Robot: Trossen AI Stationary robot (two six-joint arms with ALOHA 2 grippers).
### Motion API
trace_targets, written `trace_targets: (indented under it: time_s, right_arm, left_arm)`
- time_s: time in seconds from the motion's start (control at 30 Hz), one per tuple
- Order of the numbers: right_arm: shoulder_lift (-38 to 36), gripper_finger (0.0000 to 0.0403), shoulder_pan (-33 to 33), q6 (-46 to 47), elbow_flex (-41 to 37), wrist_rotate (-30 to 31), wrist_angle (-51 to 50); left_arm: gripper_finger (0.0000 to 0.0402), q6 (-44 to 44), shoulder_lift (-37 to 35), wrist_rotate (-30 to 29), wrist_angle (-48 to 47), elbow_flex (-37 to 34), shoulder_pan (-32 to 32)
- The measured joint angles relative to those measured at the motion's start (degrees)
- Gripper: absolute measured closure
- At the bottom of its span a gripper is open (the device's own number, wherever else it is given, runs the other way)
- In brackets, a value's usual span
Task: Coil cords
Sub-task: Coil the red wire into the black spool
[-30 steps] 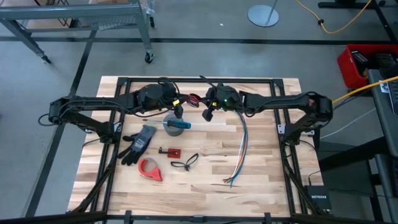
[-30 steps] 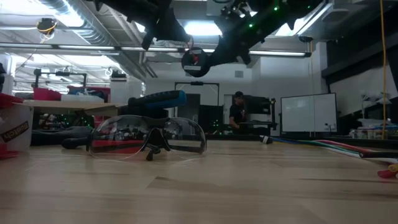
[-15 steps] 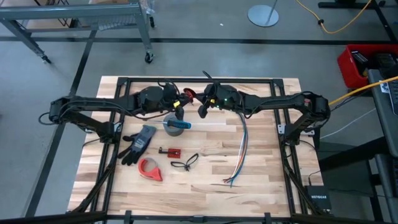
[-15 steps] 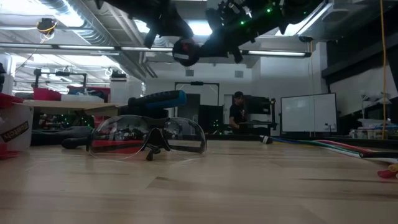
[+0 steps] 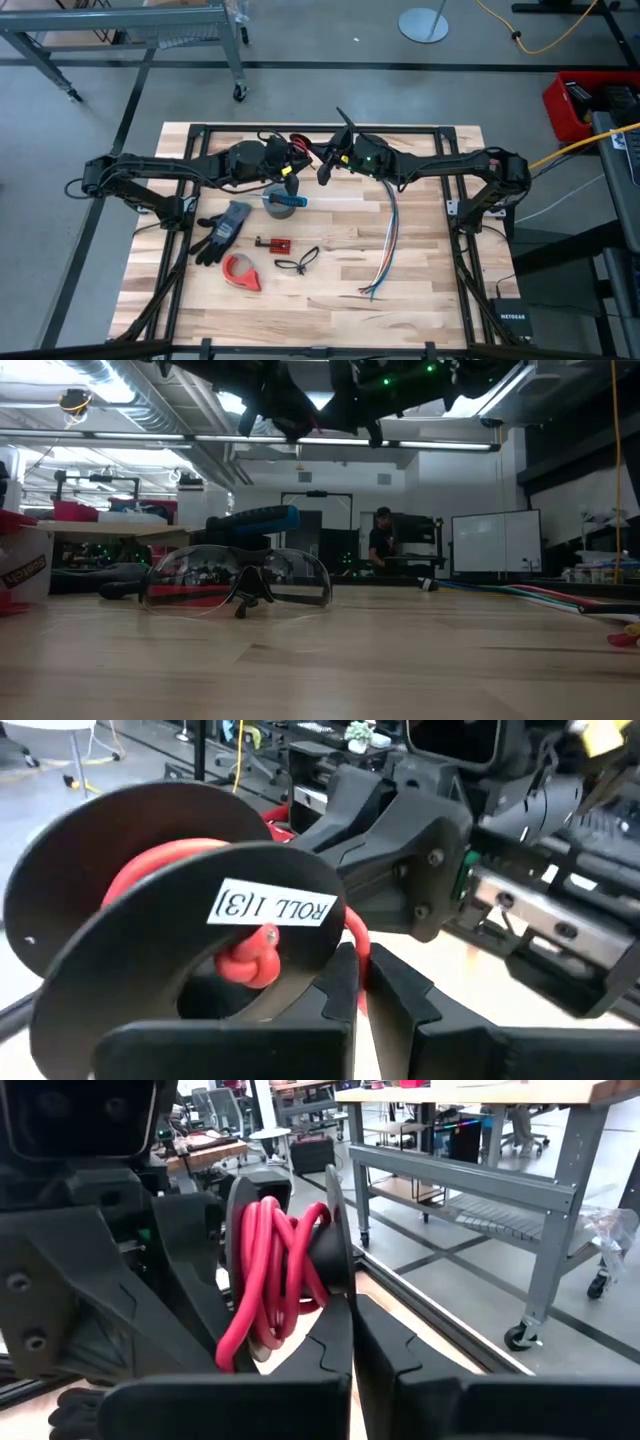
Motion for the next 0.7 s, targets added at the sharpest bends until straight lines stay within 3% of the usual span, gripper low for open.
trace_targets:
  time_s: [0.47, 0.7]
  right_arm:
    - [-3.1, 0.0403, 0.0, -0.5, 0.1, 0.1, -0.1]
    - [-5.4, 0.0403, 0.0, -2.6, 0.1, 0.0, -2.4]
  left_arm:
    - [0.0321, 4.1, 0.1, 3.0, -4.3, -0.1, 0.0]
    - [0.0309, 2.7, 0.1, 2.8, -9.5, -0.1, 0.0]
